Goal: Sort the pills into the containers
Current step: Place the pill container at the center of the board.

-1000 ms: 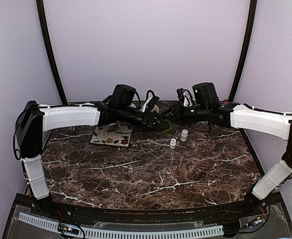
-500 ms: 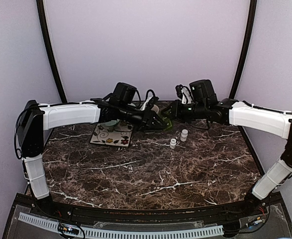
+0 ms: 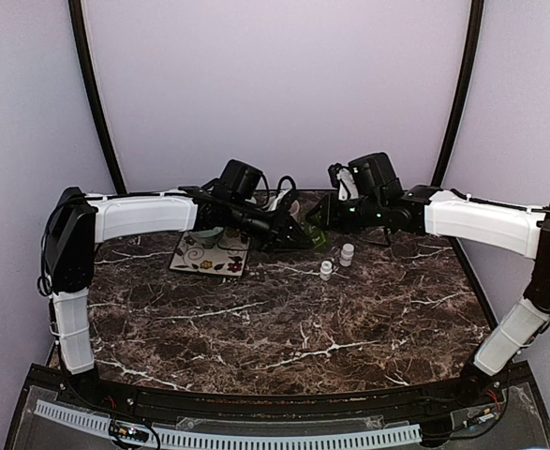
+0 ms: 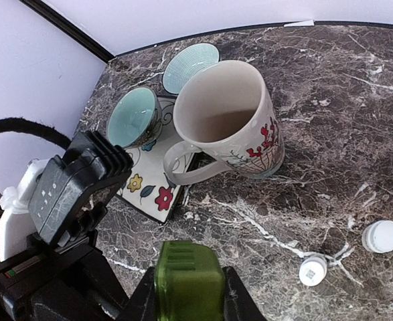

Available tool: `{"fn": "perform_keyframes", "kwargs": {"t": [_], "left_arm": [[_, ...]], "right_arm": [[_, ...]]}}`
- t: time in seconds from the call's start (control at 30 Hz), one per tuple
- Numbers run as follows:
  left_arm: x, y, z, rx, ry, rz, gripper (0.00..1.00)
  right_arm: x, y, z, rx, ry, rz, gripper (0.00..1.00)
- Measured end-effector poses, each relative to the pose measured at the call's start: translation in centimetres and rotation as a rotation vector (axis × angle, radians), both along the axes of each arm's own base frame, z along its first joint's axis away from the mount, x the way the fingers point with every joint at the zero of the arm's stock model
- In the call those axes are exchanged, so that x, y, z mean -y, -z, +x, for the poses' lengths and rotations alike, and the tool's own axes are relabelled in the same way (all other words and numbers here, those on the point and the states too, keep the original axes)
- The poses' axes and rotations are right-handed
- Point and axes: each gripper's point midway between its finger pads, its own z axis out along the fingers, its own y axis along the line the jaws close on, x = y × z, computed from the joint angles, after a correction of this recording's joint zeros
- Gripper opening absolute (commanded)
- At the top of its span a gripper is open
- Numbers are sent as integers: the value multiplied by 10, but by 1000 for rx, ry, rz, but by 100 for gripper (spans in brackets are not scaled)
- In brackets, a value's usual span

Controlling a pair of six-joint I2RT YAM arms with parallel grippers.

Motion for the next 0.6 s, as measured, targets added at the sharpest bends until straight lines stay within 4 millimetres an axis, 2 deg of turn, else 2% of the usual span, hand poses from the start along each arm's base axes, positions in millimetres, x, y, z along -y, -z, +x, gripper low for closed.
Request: {"fn": "perform_keyframes", "kwargs": {"t": [0.13,0.33,0.6], "left_arm": [[2,1,2,-10,-6,1,12],[4,-2,4,0,-5,-12,38],[3,-11,-5,41,13,-132,48]], "right_arm": [[3,1,3,10,14,-14,17],[2,0,2,5,15,-5,17],[8,4,-1,-123,-11,175,18]]}}
